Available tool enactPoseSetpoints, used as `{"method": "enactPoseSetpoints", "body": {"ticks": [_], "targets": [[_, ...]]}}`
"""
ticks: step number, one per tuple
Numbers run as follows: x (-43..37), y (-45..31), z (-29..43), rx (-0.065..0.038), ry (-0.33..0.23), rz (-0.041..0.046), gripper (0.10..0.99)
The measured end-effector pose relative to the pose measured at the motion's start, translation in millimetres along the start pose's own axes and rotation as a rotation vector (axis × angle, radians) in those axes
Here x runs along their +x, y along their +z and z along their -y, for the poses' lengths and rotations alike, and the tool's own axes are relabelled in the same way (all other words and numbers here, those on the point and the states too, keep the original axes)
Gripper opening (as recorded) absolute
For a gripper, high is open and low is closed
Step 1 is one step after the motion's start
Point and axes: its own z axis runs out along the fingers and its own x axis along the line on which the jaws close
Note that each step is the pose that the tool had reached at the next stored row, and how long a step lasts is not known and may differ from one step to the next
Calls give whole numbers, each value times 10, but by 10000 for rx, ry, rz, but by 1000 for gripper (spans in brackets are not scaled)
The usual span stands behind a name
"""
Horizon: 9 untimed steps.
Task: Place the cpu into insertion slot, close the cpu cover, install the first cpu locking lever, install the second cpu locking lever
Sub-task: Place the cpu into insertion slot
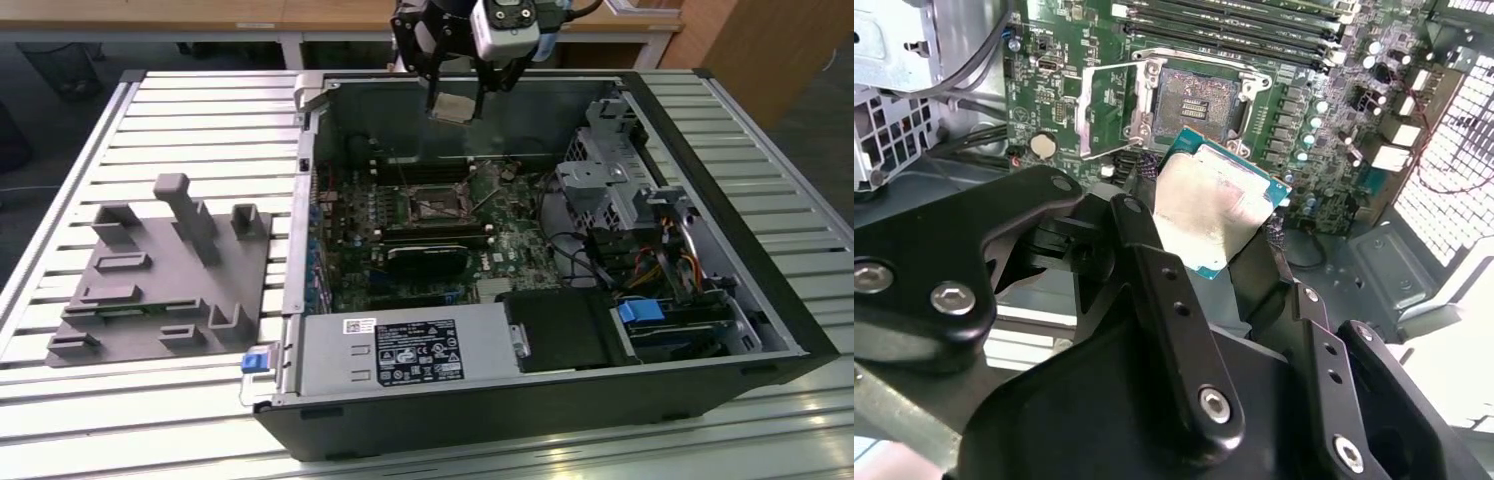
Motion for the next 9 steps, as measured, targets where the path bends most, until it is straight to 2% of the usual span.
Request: {"method": "enactPoseSetpoints", "body": {"ticks": [9], "targets": [[0,0,0,-6,301,27,541]]}}
